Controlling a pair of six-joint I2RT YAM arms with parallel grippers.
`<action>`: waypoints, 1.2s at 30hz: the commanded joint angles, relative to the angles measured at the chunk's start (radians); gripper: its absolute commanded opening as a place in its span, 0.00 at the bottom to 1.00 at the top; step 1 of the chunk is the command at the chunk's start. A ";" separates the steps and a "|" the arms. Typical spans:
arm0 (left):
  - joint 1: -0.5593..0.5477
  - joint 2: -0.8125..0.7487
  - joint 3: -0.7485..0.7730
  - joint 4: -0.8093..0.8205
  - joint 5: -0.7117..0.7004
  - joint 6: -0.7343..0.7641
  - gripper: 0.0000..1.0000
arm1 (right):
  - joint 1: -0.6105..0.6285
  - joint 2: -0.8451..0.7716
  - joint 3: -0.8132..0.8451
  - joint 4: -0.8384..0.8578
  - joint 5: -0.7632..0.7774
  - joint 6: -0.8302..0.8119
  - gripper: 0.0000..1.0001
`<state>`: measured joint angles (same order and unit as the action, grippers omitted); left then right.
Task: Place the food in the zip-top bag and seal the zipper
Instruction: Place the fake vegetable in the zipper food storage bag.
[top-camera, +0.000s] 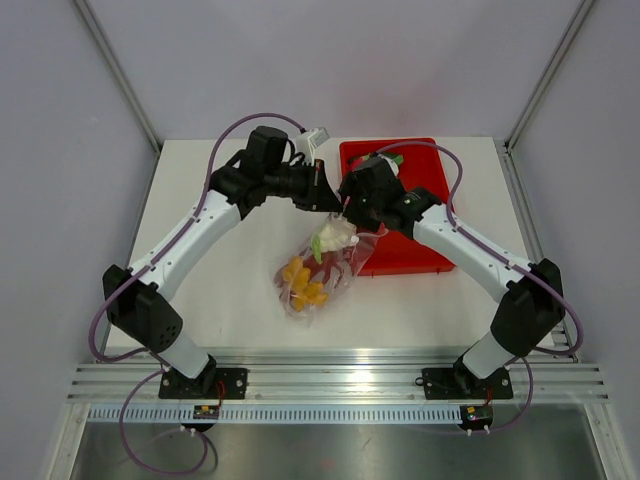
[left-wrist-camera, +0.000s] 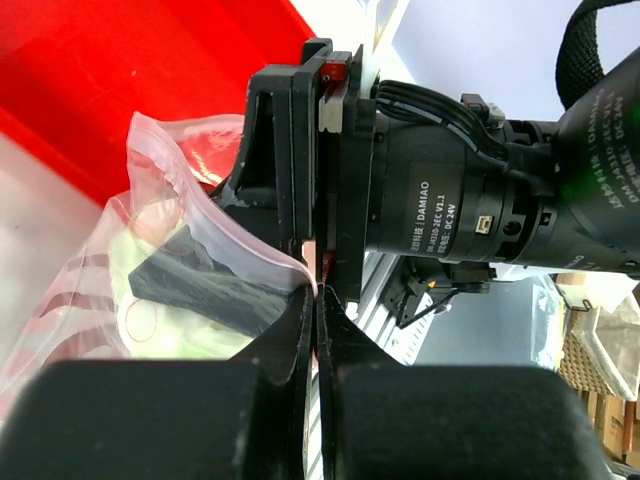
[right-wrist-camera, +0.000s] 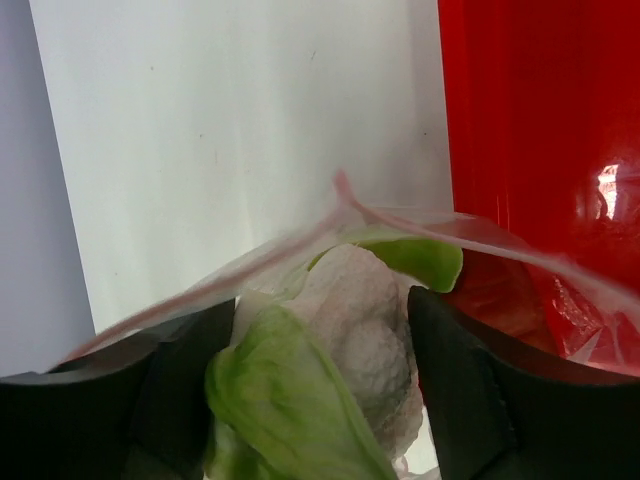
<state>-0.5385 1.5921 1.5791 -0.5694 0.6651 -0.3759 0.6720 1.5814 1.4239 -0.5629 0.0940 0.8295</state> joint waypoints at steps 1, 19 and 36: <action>0.061 0.039 -0.051 -0.075 -0.249 0.083 0.00 | 0.038 -0.098 0.064 0.221 -0.145 0.054 0.81; 0.114 0.046 -0.068 -0.066 -0.225 0.097 0.00 | 0.038 -0.245 0.029 0.209 -0.051 0.033 0.70; 0.158 -0.043 -0.163 0.055 -0.191 0.100 0.00 | 0.003 -0.221 -0.109 0.311 -0.085 0.152 0.76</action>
<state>-0.4812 1.5177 1.4635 -0.4782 0.7509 -0.3668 0.6777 1.5269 1.3003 -0.3981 0.1207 0.9180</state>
